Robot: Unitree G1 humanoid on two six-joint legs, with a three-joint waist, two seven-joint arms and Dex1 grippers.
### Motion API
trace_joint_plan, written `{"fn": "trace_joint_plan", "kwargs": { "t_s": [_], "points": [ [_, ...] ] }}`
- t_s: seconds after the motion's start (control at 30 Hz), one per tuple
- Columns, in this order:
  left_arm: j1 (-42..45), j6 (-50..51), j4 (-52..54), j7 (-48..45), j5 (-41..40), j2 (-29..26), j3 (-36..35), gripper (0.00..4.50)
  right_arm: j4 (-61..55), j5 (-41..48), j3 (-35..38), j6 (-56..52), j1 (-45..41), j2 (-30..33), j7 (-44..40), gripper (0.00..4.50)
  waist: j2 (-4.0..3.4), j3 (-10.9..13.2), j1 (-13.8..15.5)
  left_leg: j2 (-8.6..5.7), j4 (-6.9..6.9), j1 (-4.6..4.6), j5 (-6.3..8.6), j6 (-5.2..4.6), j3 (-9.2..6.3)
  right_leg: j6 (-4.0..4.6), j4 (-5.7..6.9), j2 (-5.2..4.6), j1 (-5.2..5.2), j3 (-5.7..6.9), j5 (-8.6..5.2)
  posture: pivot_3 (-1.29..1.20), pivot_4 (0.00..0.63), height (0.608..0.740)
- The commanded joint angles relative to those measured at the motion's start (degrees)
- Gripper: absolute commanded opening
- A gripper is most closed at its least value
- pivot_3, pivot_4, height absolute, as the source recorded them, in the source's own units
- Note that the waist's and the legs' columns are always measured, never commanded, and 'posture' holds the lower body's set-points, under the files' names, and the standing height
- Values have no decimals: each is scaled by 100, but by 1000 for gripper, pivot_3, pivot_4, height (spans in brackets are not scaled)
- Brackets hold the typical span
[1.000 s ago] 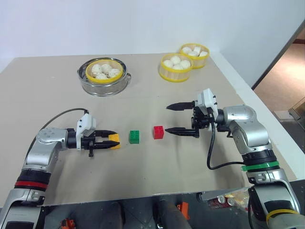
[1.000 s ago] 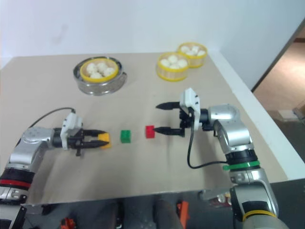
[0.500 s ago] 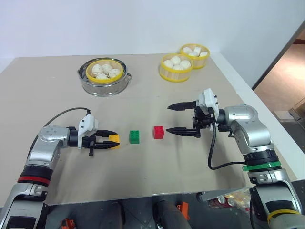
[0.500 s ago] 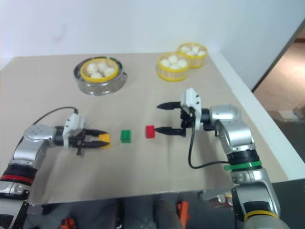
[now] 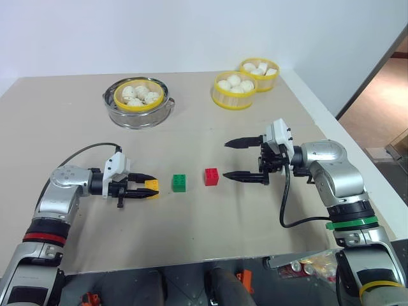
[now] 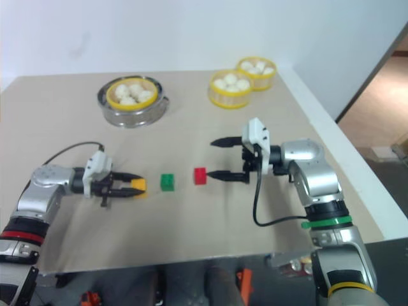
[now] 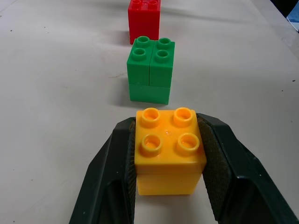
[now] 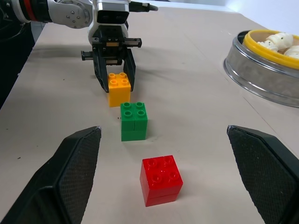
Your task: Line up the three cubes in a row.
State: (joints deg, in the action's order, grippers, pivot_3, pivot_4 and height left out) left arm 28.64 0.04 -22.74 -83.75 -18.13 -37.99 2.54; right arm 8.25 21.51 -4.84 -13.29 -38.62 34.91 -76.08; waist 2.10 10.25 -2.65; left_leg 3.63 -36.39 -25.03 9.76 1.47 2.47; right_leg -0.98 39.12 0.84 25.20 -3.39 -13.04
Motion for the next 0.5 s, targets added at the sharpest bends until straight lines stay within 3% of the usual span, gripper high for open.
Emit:
{"fn": "trace_joint_plan", "kwargs": {
  "t_s": [0.03, 0.5],
  "points": [
    [-66, 31, 84, 11, 33, -151, -65, 1308, -132, 8, 63, 50, -48, 73, -14, 4500, 0, 0, 0, 0, 0, 0, 0, 0, 0, 0, 0, 0, 0, 0, 0, 0, 150, 740],
    [-168, 192, 323, 143, -155, -270, -233, 1308, -122, -19, 45, 50, -28, 70, -34, 4500, 0, 0, 0, 1, 0, -1, 0, 0, 0, 1, 0, 1, 1, 0, 0, 0, 150, 740]
  ]
}}
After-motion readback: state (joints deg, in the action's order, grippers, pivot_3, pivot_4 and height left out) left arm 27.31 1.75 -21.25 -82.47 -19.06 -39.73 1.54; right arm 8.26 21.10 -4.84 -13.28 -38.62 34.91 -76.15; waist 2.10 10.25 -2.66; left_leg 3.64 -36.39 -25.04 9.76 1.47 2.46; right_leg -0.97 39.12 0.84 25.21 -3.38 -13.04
